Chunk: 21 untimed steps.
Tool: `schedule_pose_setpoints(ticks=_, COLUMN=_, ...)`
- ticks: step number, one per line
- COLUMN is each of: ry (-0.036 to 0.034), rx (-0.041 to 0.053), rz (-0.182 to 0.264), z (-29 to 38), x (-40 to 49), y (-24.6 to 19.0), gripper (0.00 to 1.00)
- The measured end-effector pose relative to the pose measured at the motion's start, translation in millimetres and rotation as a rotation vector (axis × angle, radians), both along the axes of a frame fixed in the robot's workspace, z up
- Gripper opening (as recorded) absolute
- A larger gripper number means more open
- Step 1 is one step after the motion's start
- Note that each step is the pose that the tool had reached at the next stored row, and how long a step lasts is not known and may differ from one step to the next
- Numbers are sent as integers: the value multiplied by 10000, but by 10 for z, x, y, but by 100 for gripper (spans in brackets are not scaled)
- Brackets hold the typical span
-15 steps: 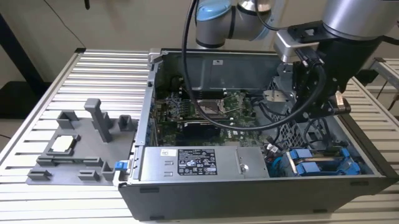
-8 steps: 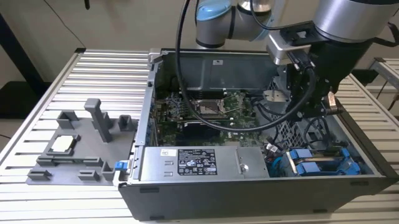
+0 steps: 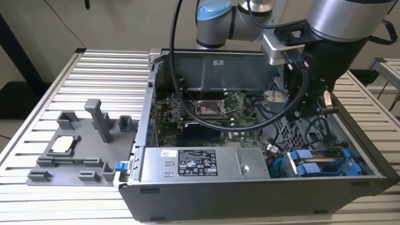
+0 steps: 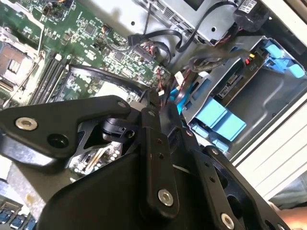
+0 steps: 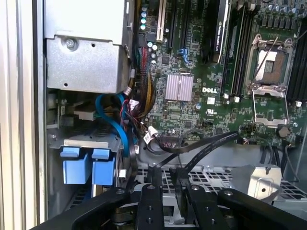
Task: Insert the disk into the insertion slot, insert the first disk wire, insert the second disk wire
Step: 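Insert the first disk wire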
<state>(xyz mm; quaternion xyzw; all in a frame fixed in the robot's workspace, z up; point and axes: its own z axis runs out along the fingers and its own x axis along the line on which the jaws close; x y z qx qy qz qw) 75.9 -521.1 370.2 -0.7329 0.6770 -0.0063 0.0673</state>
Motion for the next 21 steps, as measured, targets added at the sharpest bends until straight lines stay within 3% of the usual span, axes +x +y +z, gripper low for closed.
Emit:
schedule_pose_setpoints(ticks=5, ry=-131, rx=15, rz=1, z=3, x=-46, y=3, gripper=26)
schedule_pose_setpoints(ticks=21, ry=-153, rx=15, rz=152, z=-56, x=-29, y=4, gripper=26)
